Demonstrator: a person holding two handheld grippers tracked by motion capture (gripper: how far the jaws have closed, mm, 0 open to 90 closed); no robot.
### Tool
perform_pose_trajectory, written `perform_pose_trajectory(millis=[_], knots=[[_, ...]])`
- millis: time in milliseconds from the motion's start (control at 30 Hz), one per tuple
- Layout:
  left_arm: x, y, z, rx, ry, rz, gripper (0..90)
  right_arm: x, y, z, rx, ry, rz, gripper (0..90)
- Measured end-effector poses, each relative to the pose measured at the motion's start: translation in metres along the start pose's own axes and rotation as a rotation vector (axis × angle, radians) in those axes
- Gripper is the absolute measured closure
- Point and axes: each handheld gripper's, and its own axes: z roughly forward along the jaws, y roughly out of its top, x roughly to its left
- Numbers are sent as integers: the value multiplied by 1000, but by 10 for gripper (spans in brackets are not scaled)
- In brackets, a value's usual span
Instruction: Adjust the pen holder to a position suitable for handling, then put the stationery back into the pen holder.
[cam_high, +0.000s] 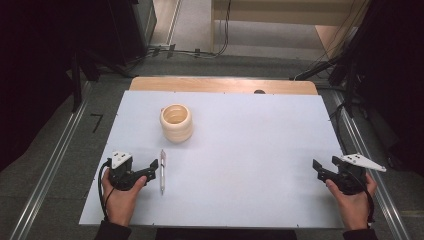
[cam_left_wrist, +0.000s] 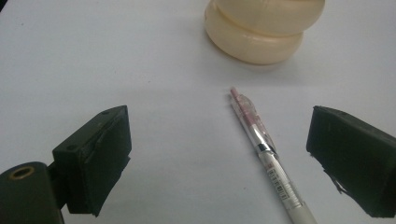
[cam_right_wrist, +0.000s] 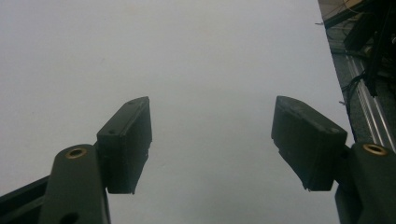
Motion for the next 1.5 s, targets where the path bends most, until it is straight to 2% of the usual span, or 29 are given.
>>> perform_pose_trajectory(millis=[167,400,833,1167,1500], knots=[[0,1,4,7,-20,4,73,-1,-2,-1,8,-10,-3,275],[0,1,6,22,-25,2,73,-1,-2,1,14,-11,-17,274],[-2,1,4,25,-32,11,74,0,-1,1,14,-9,-29,272],[0,1,3,18,-40,1,74,3,-1,4,24,-8,-41,269],[-5,1,4,18,-50,16,78,3,-1,3,21,-10,-48,267]])
